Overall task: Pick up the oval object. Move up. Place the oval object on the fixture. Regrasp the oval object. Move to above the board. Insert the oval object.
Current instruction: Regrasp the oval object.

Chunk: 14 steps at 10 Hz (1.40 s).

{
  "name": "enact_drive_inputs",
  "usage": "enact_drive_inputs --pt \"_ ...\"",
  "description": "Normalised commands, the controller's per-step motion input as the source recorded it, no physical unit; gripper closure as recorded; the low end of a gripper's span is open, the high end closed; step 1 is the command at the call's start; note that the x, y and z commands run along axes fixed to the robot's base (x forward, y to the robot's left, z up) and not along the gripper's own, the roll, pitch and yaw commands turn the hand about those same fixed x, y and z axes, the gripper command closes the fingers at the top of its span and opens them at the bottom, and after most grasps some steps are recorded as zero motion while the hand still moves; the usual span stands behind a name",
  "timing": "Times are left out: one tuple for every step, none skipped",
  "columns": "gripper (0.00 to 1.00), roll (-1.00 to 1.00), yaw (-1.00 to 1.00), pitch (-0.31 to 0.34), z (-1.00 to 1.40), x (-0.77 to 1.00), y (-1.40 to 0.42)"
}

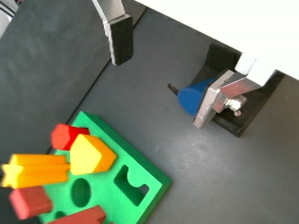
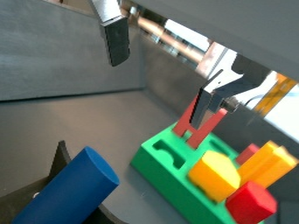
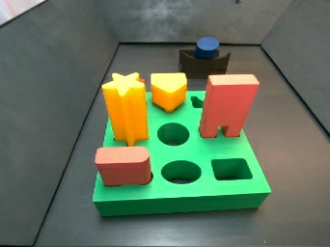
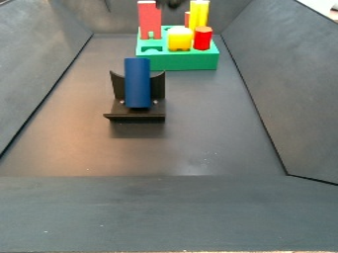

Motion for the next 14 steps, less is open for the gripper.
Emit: enact_drive_inputs --pt "0.00 1.00 0.02 0.032 0.05 -0.03 -0.05" --pt "0.00 1.00 0.02 0.030 0.04 -0.03 -0.01" --pt "0.00 1.00 0.02 0.026 0.01 -0.02 -0.03" --pt "0.00 1.00 0.02 0.022 0.01 -0.03 -0.03" --pt "0.00 1.00 0.02 0.017 0.02 -0.04 -0.02" --pt "0.00 1.00 0.02 0.009 0.00 -0.04 -0.02" --pt "0.00 1.00 0.02 0.001 0.00 -0.04 -0.02" --pt "0.00 1.00 0.02 -0.003 0.00 -0.03 -0.02" --pt "0.00 1.00 0.02 -0.009 0.00 -0.03 -0.02" --pt "0.00 1.00 0.03 -0.014 0.01 -0.02 -0.02" --pt "0.00 1.00 0.03 -0.014 0.00 -0.03 -0.02" --pt "0.00 1.00 0.03 -0.013 0.01 -0.02 -0.02" --pt "0.00 1.00 0.03 -0.008 0.01 -0.01 -0.02" --pt "0.00 1.00 0.03 -0.003 0.01 0.00 -0.02"
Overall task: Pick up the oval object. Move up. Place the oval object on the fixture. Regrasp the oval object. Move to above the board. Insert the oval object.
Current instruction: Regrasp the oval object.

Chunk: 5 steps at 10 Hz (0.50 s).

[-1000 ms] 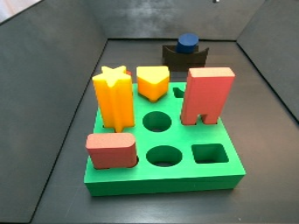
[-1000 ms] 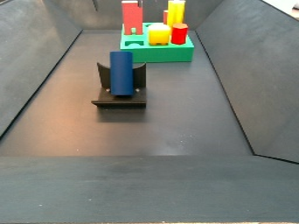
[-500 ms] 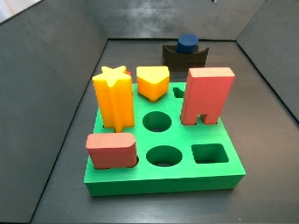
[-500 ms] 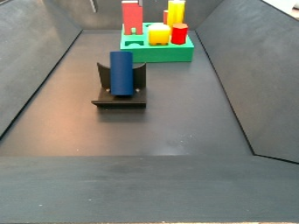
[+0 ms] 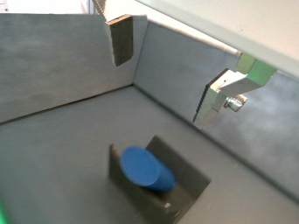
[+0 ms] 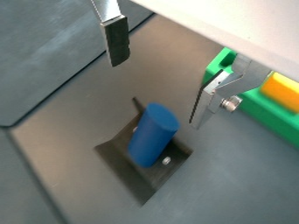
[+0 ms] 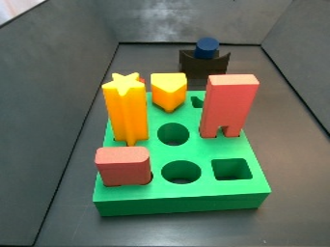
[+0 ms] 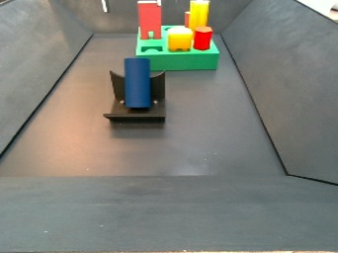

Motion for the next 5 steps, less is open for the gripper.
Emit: enact_drive_inputs --pt "0.00 1.00 0.03 0.002 0.00 0.02 -0.02" --pt "0.00 1.00 0.04 0.009 -0.01 0.03 -0.02" --pt "0.00 1.00 0.04 0.024 -0.01 0.04 -0.02" --pt "0.00 1.00 0.04 0.039 -0.01 0.06 -0.03" --pt "0.00 1.00 0.05 0.058 -0.01 0.07 -0.03"
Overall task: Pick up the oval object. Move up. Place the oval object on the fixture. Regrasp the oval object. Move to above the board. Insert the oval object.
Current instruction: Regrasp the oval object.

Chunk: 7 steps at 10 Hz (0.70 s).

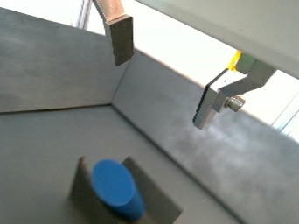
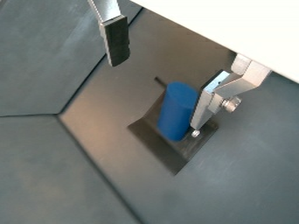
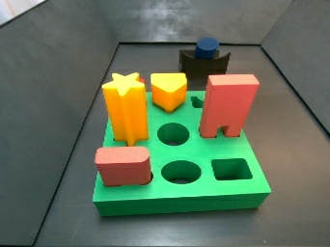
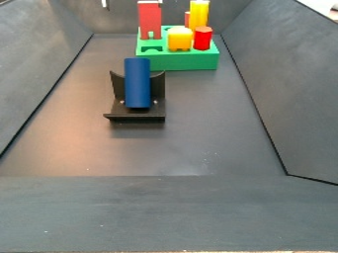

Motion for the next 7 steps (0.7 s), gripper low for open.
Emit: enact_drive_inputs --pt "0.00 1.00 0.06 0.082 -0.01 0.08 -0.03" --pt "0.00 1.00 0.09 0.120 -0.02 0.09 -0.04" --pt "0.00 0.87 0.10 0.133 -0.02 0.09 -0.04" --pt "0.00 0.67 0.12 0.131 -0.02 0.09 -0.04" --pt "0.00 0.41 0.14 0.116 -0.02 0.09 -0.04" --pt "0.00 0.28 0.15 0.097 -0.01 0.08 -0.03" --pt "0.00 0.20 0.16 0.072 0.00 0.07 -0.03"
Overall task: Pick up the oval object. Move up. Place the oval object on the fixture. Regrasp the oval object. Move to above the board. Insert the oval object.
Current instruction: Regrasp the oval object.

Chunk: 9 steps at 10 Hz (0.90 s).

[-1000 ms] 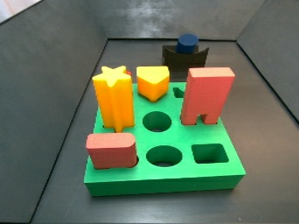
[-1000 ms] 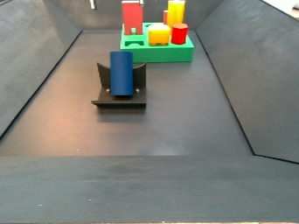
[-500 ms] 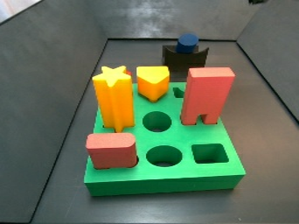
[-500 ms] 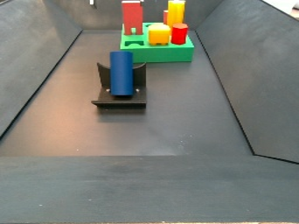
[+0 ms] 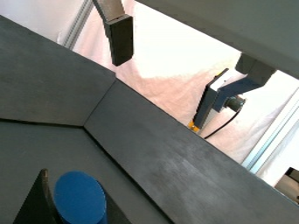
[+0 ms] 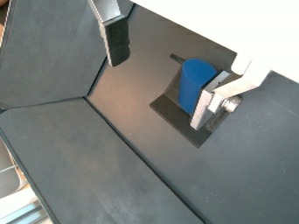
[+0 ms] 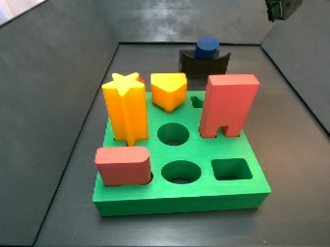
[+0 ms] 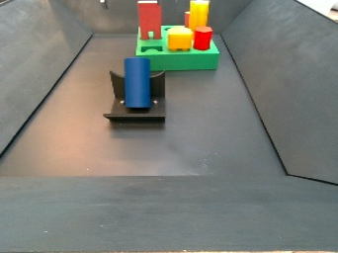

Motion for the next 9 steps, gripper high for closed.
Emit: enact_drive_inputs --pt "0.00 0.15 0.13 0.039 -1.00 0.03 0.08" --pt "0.00 0.15 0.13 0.022 -1.00 0.03 0.08" --pt "0.00 0.14 0.12 0.000 -1.00 0.04 0.07" --pt "0.00 0.10 0.11 -0.032 -1.00 0.05 0.06" --pt "0.00 0.08 0.10 -0.054 -1.00 0.06 0.06" --pt "0.00 0.06 0.08 -0.080 -1.00 0.07 0.06" --pt "0.00 0.06 0.06 -0.089 -1.00 0.08 0.05" --pt "0.00 0.06 0.03 -0.088 -1.00 0.09 0.05" --pt "0.00 0.06 0.02 -0.087 -1.00 0.09 0.04"
